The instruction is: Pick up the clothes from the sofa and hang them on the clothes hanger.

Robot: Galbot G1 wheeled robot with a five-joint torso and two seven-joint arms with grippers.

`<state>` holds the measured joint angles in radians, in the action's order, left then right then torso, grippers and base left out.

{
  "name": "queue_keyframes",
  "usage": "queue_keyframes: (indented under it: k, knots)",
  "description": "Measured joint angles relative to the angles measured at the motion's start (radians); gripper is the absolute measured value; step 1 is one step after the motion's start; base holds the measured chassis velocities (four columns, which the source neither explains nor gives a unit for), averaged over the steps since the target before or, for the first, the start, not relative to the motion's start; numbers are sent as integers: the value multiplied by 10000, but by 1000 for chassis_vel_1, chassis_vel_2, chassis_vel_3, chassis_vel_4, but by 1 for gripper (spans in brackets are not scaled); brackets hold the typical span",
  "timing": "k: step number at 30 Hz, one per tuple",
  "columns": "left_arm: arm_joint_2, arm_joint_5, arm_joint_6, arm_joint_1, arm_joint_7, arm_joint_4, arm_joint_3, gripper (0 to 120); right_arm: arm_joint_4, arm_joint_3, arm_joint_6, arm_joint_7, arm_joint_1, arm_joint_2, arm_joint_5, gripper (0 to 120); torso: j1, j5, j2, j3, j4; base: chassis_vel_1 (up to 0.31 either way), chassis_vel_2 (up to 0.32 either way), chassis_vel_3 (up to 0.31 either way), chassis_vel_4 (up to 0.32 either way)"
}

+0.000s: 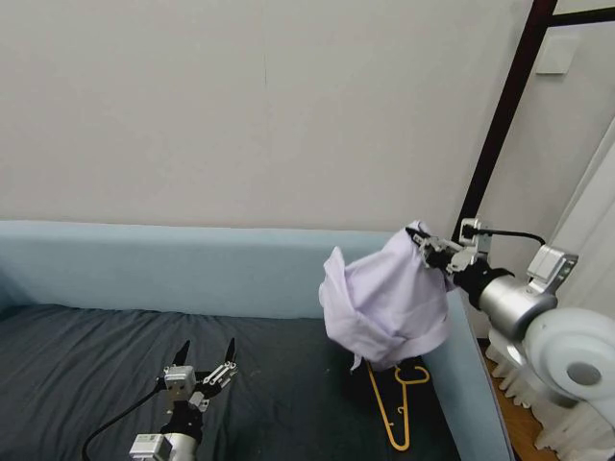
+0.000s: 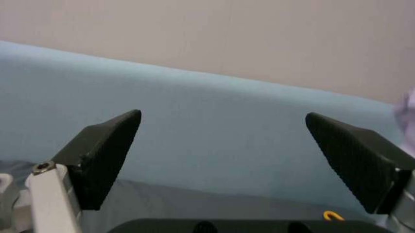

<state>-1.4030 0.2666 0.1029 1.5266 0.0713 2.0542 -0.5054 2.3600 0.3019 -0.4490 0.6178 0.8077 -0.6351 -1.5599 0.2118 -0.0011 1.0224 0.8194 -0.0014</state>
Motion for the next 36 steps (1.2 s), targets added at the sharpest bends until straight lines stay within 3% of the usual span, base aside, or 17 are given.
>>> queue_keyframes:
  k: [3, 7, 8, 12, 14, 18, 19, 21, 24, 29, 32, 35, 36]
  knots:
    - [-32, -28, -6, -1, 13, -7, 9, 100, -441, -585, -206, 83, -102, -264, 215, 0, 0, -1, 0, 0, -1, 0, 0, 0, 0]
    - [-12, -53, -14, 100, 37, -7, -137, 100, -2602, -2182, -448, 227, -494, -1286, 1222, 0, 2, 2, -1, 2, 4, 0, 0, 0, 0]
    - [-12, -53, -14, 100, 37, -7, -137, 100, -2602, -2182, -448, 227, -494, -1286, 1222, 0, 2, 2, -1, 2, 4, 0, 0, 0, 0]
    - [38, -54, 4, 237, 98, 22, -386, 100, -5124, -3584, -527, -193, -677, -2702, 3223, 0, 2, 3, -2, 3, 1, 0, 0, 0, 0]
    - [39, -54, 16, 271, 99, 29, -425, 100, -5690, -3828, -494, -330, -706, -3048, 3675, 0, 2, 5, -2, 3, 2, 0, 0, 0, 0]
    - [-12, -88, 65, 372, 134, 40, -514, 100, -7659, -4461, 125, -907, -907, -4311, 5036, 0, 2, 2, -2, 3, 1, 0, 0, 0, 0]
    - [-12, -88, 65, 372, 134, 40, -514, 100, -7659, -4461, 125, -907, -907, -4311, 5036, 0, 2, 2, -2, 3, 1, 0, 0, 0, 0]
    - [-55, -128, 108, 443, 136, 51, -535, 100, -8407, -4677, 894, -1166, -1031, -4798, 5617, 0, 2, -1, -2, 3, 2, 0, 0, 0, 0]
    - [-88, -176, 157, 499, 138, 51, -557, 100, -8728, -4815, 1505, -1541, -1069, -5068, 5901, 5, 2, 1, -2, 3, 2, 0, 0, 0, 0]
    - [-189, -302, 247, 545, 149, 13, -522, 100, -8469, -5058, 3548, -4020, -819, -5149, 6015, 27, 3, 1, -2, 2, 1, 0, 0, 0, 0]
    - [-210, -318, 250, 545, 149, 15, -482, 100, -8172, -5102, 4110, -4831, -622, -4985, 6023, 36, 2, 0, -2, 1, 1, 0, 0, 0, 0]
    - [-211, -323, 251, 537, 149, 21, -455, 100, -8006, -5099, 4077, -4964, -477, -4803, 6245, 45, 2, 2, -1, 1, 0, 0, 0, 0, 0]
    - [-214, -325, 252, 529, 149, 23, -435, 100, -7875, -5060, 3459, -4448, -387, -4677, 6648, 52, 1, 2, -1, 1, 1, 0, 0, 0, 0]
